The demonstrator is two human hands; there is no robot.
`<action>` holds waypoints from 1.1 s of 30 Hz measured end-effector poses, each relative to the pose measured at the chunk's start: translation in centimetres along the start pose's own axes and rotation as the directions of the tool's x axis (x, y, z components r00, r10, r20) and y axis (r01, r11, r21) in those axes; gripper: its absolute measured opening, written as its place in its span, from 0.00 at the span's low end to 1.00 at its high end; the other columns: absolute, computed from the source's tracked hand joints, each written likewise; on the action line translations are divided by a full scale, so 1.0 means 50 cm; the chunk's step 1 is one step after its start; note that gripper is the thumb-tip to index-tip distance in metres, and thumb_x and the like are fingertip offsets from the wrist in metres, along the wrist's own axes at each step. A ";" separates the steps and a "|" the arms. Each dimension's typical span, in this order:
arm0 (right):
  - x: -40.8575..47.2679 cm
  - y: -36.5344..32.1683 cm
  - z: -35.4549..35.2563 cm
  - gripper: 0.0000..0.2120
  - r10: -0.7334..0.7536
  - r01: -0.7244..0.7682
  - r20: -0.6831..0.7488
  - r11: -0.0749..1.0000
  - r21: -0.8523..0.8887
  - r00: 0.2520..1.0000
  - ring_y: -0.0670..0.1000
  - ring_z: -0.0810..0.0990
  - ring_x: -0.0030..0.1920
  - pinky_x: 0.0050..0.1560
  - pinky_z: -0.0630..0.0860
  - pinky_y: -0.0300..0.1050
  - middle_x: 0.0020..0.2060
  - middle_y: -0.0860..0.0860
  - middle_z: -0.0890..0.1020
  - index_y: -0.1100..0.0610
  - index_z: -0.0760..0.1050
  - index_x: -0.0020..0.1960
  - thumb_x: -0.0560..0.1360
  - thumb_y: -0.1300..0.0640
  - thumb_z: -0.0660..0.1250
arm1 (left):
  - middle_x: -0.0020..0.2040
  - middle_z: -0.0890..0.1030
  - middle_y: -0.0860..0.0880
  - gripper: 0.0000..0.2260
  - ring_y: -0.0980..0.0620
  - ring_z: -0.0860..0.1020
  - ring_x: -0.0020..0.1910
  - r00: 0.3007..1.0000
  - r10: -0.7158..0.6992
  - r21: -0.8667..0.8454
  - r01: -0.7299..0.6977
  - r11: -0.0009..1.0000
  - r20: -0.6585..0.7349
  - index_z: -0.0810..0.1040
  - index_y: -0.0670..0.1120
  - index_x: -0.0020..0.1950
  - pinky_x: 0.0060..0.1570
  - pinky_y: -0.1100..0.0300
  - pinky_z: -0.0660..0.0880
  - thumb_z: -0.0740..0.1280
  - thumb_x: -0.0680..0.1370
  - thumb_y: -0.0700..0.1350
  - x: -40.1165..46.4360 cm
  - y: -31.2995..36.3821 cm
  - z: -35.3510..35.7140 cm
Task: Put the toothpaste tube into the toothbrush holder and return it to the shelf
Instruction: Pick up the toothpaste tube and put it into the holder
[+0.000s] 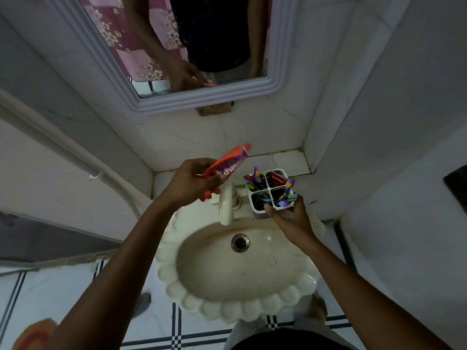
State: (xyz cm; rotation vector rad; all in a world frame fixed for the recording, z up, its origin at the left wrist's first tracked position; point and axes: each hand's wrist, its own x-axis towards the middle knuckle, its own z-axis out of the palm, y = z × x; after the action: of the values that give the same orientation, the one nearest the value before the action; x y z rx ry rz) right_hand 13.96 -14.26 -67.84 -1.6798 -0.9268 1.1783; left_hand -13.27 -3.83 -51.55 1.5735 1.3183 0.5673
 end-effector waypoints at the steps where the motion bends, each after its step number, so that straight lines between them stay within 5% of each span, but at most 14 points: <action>1: -0.001 -0.003 0.000 0.33 0.007 -0.007 0.012 1.000 0.004 1.000 0.48 0.83 0.67 0.68 0.80 0.52 0.67 0.44 0.84 0.40 0.73 0.68 0.68 0.35 0.82 | 0.43 0.90 0.50 0.07 0.54 0.88 0.37 0.999 0.030 0.094 -0.027 0.995 -0.028 0.86 0.53 0.56 0.35 0.57 0.86 0.78 0.79 0.47 -0.018 0.017 0.008; 3: -0.004 -0.010 -0.002 0.24 0.039 -0.039 0.044 0.999 0.017 0.998 0.47 0.83 0.67 0.64 0.80 0.46 0.66 0.43 0.84 0.37 0.72 0.66 0.76 0.38 0.78 | 0.36 0.88 0.56 0.04 0.60 0.86 0.33 0.989 0.108 0.310 -0.071 0.948 -0.106 0.88 0.54 0.49 0.32 0.64 0.79 0.80 0.76 0.50 -0.047 0.045 0.029; 6: -0.010 -0.019 -0.013 0.10 0.041 -0.047 0.096 0.997 0.058 0.994 0.32 0.83 0.60 0.49 0.78 0.27 0.57 0.33 0.85 0.35 0.72 0.63 0.85 0.43 0.69 | 0.42 0.89 0.55 0.08 0.56 0.86 0.40 0.949 0.278 0.693 -0.100 0.714 -0.150 0.89 0.55 0.52 0.33 0.61 0.75 0.77 0.76 0.56 -0.076 0.076 0.077; 8: -0.014 -0.028 -0.019 0.08 0.016 -0.025 0.128 0.997 0.071 0.992 0.24 0.82 0.52 0.45 0.76 0.22 0.57 0.34 0.83 0.37 0.72 0.64 0.87 0.46 0.67 | 0.45 0.90 0.55 0.09 0.52 0.86 0.43 0.932 0.332 0.761 -0.109 0.640 -0.146 0.89 0.55 0.53 0.36 0.60 0.75 0.74 0.78 0.58 -0.087 0.091 0.108; 11: -0.018 -0.041 -0.029 0.08 -0.016 0.002 0.160 0.996 0.088 0.987 0.25 0.82 0.51 0.46 0.77 0.22 0.59 0.37 0.82 0.39 0.73 0.63 0.87 0.49 0.68 | 0.40 0.88 0.54 0.10 0.50 0.86 0.40 0.924 0.355 0.747 -0.132 0.652 -0.146 0.88 0.55 0.53 0.42 0.53 0.81 0.72 0.80 0.58 -0.092 0.105 0.151; 14: -0.016 -0.044 -0.032 0.14 -0.035 0.022 0.175 0.997 0.079 0.984 0.42 0.84 0.64 0.59 0.81 0.35 0.65 0.49 0.84 0.47 0.74 0.71 0.86 0.50 0.69 | 0.33 0.84 0.53 0.10 0.50 0.85 0.36 0.892 0.413 0.733 -0.155 0.663 -0.184 0.88 0.52 0.51 0.42 0.54 0.80 0.71 0.81 0.57 -0.084 0.103 0.181; 16: -0.019 -0.045 -0.036 0.21 -0.033 0.021 0.179 0.997 0.068 0.983 0.54 0.82 0.70 0.69 0.81 0.51 0.70 0.54 0.82 0.53 0.72 0.77 0.86 0.49 0.69 | 0.38 0.86 0.53 0.10 0.49 0.85 0.42 0.902 0.394 0.759 -0.130 0.638 -0.177 0.86 0.51 0.47 0.56 0.50 0.78 0.71 0.81 0.56 -0.075 0.091 0.206; 19: -0.022 -0.051 -0.040 0.26 -0.020 0.013 0.169 0.999 0.041 0.985 0.58 0.81 0.72 0.74 0.77 0.63 0.72 0.56 0.81 0.56 0.70 0.79 0.85 0.47 0.71 | 0.44 0.87 0.56 0.06 0.49 0.81 0.59 0.956 0.250 0.747 -0.051 0.663 -0.156 0.83 0.54 0.50 0.78 0.33 0.61 0.71 0.82 0.55 -0.064 0.065 0.237; 23: -0.018 -0.058 -0.047 0.26 -0.026 0.025 0.169 1.000 0.008 0.985 0.59 0.82 0.71 0.73 0.78 0.64 0.71 0.57 0.82 0.57 0.71 0.78 0.85 0.48 0.71 | 0.54 0.88 0.54 0.16 0.47 0.78 0.69 0.974 0.181 0.742 -0.023 0.670 -0.134 0.80 0.50 0.68 0.81 0.30 0.50 0.71 0.80 0.52 -0.048 0.046 0.261; 29: -0.022 -0.048 -0.045 0.24 -0.073 0.076 0.133 0.997 -0.017 0.988 0.57 0.82 0.71 0.72 0.80 0.62 0.71 0.54 0.82 0.53 0.72 0.75 0.84 0.45 0.72 | 0.55 0.88 0.52 0.17 0.47 0.79 0.68 0.968 0.155 0.683 0.022 0.730 -0.197 0.78 0.50 0.70 0.82 0.31 0.50 0.69 0.82 0.51 -0.036 0.048 0.261; 33: -0.047 -0.034 -0.035 0.59 -0.096 0.101 0.075 0.993 -0.060 0.993 0.52 0.78 0.76 0.73 0.80 0.56 0.79 0.49 0.75 0.50 0.56 0.86 0.68 0.36 0.85 | 0.65 0.83 0.53 0.16 0.49 0.80 0.67 0.880 0.252 0.495 -0.022 0.869 -0.403 0.80 0.53 0.68 0.75 0.34 0.67 0.71 0.82 0.56 -0.057 0.034 0.241</action>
State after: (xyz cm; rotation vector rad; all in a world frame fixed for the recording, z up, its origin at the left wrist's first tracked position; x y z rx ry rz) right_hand 14.84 -16.21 -65.16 -1.6313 -1.0902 1.1599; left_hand -3.36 -10.88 -54.51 2.0375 1.8112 0.7810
